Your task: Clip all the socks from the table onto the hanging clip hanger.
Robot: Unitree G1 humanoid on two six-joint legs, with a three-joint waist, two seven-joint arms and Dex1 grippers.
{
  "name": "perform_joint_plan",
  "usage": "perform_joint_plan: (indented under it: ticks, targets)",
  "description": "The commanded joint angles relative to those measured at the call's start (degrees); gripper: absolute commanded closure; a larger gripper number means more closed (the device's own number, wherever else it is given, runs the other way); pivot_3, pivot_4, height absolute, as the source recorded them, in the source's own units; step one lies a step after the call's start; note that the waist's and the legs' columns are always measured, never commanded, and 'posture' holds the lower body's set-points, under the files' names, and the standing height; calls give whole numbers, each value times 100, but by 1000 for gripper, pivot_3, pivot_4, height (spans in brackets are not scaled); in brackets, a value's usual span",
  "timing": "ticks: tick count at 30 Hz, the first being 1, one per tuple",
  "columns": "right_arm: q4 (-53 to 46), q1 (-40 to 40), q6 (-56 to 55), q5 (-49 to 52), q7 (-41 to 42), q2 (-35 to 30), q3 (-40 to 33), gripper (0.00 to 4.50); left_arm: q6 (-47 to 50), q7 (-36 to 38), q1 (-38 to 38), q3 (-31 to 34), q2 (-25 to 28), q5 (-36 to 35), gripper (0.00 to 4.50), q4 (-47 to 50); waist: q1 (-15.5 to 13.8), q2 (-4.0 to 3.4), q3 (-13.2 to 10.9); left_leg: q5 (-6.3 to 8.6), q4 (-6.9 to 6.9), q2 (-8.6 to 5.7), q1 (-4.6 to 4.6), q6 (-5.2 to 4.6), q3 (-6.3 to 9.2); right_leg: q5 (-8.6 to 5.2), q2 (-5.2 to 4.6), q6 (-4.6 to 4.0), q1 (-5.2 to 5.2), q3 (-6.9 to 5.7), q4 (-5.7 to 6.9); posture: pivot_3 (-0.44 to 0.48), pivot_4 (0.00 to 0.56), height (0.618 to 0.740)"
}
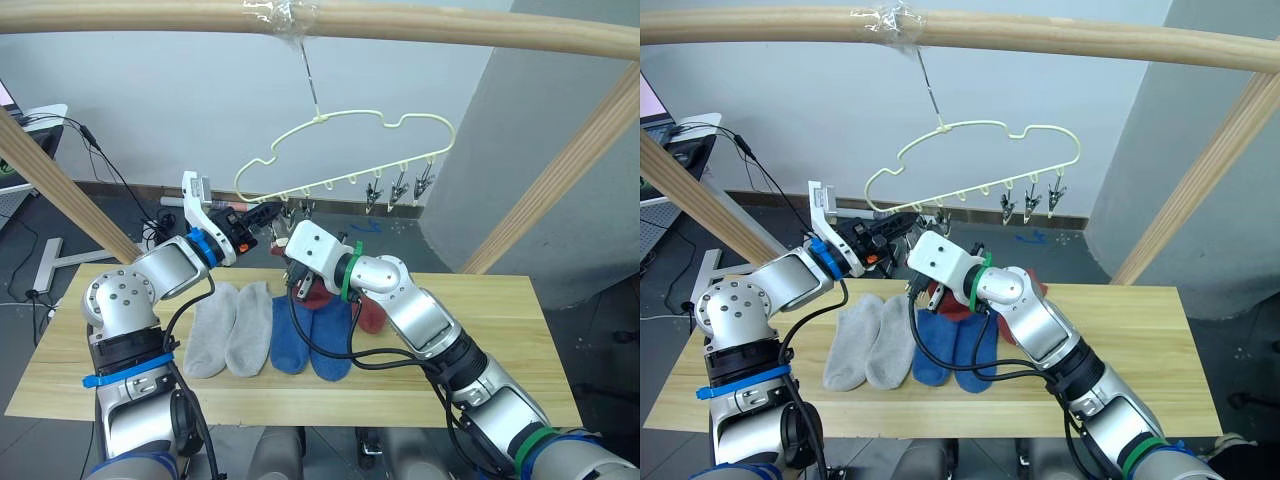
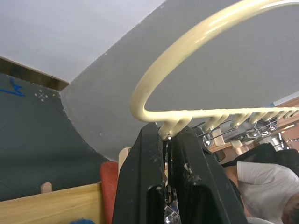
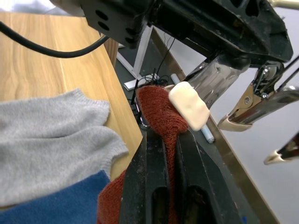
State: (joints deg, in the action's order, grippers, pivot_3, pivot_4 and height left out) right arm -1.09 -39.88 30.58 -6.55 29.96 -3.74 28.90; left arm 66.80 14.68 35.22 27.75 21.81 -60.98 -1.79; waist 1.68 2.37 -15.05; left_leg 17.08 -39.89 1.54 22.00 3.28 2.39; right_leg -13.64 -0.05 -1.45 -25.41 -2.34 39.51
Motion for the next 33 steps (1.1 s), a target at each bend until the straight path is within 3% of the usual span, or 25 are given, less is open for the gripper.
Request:
perform_joint_plan:
  ticks: [1, 7, 8, 14, 18, 19, 27, 30, 33]
  targets:
    - [-132, -172, 5, 80, -6, 97, -213, 4500, -71, 134, -42, -83, 78, -69, 4500, 220, 0, 0, 0, 2, 0, 0, 1, -4, 1, 0, 0, 0, 0, 0, 0, -32, 235, 692]
    - [-108, -253, 64, 147, -46, 212, -290, 4500, -310, 247, -218, -373, 155, 212, 4500, 358, -1, 0, 0, 8, 1, -1, 2, -14, 10, 0, 0, 0, -1, 1, -2, -28, 234, 692]
    - [-108, -250, 80, 157, -50, 225, -296, 4500, -354, 234, -228, -402, 161, 260, 3782, 354, -1, 0, 0, 8, 1, -1, 2, -14, 12, 0, 0, 0, -1, 1, -2, -28, 234, 692]
    - [-57, -245, 49, 150, -59, 271, -346, 4500, -288, 381, -222, -372, 182, 82, 1930, 337, -1, 0, 0, 9, 1, -2, 2, -16, 16, 0, 0, 0, -2, 1, -2, -26, 231, 692]
    - [11, -266, -28, 42, -18, 197, -263, 3366, -407, 533, -291, -358, 346, 207, 710, 380, 0, 0, 0, 9, 2, -2, 2, -16, 16, 0, 0, 0, -3, 1, -2, -26, 231, 692]
    - [-1, -247, -50, 17, 10, 147, -239, 3051, -464, 540, -317, -340, 396, 258, 699, 384, -1, 0, 0, 9, 2, -2, 2, -16, 17, 0, 0, 0, -3, 1, -2, -23, 230, 692]
    - [-372, -63, -158, -40, 222, -318, -217, 3051, -1064, 826, -728, -532, 781, 783, 699, 754, -1, 0, 0, 9, 4, -3, 4, -16, 21, 0, 0, 0, -3, 2, -5, -16, 233, 692]
    - [-910, 135, -132, 1, 388, -674, -322, 3051, -2448, 1134, -1204, -1113, 933, 1963, 699, 1236, -5, -2, -1, 9, 7, -3, 5, -15, 23, -1, 0, 0, -4, 2, -8, -12, 235, 692]
    - [-1310, 270, -27, 79, 477, -885, -420, 3051, -3358, 1331, -1515, -1513, 913, 2656, 699, 1480, -20, -6, -3, 8, 11, -4, 8, -12, 24, 0, -1, 0, -5, 4, -16, -10, 238, 692]
